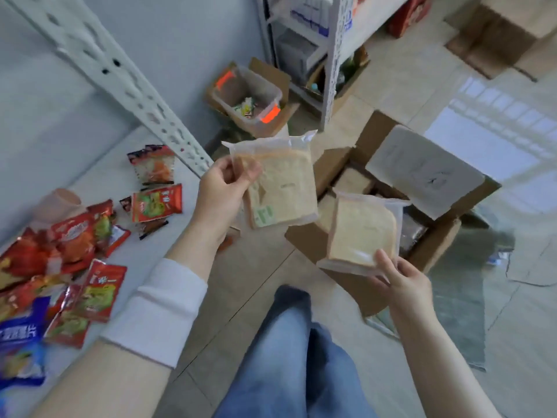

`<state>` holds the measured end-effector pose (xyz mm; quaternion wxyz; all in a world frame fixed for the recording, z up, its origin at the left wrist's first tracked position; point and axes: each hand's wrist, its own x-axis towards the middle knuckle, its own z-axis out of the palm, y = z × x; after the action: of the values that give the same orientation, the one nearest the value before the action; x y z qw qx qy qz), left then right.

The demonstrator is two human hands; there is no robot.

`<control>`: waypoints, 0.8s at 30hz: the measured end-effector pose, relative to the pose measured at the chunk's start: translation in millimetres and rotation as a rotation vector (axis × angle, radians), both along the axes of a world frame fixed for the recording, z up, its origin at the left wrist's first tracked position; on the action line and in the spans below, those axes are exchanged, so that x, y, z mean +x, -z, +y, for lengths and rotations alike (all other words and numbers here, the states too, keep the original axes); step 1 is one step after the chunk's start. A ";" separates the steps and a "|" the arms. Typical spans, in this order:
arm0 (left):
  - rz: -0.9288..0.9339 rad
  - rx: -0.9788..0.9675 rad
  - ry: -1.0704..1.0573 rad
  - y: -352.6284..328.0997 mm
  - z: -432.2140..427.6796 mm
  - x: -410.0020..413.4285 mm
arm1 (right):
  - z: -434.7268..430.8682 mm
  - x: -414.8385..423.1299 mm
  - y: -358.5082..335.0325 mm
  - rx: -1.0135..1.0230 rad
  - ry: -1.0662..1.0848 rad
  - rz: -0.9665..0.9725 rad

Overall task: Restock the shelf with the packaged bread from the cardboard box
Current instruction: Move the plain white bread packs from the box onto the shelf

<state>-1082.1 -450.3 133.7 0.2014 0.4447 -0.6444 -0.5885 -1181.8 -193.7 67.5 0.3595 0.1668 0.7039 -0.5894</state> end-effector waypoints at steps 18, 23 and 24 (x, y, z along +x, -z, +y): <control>0.201 -0.412 -0.678 -230.4 -136.0 490.5 | -289.8 314.5 -212.6 -0.509 -0.813 0.299; 0.229 -0.358 -0.754 -215.2 -200.8 545.5 | -380.8 379.7 -234.5 -0.566 -0.790 0.327; 0.242 -0.351 -0.759 -214.5 -215.3 547.2 | -397.3 383.8 -238.0 -0.574 -0.766 0.336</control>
<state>-534.9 -665.7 348.2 0.5504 0.5369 -0.4971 -0.4021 -798.0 -591.0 305.5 0.4630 -0.3060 0.5722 -0.6039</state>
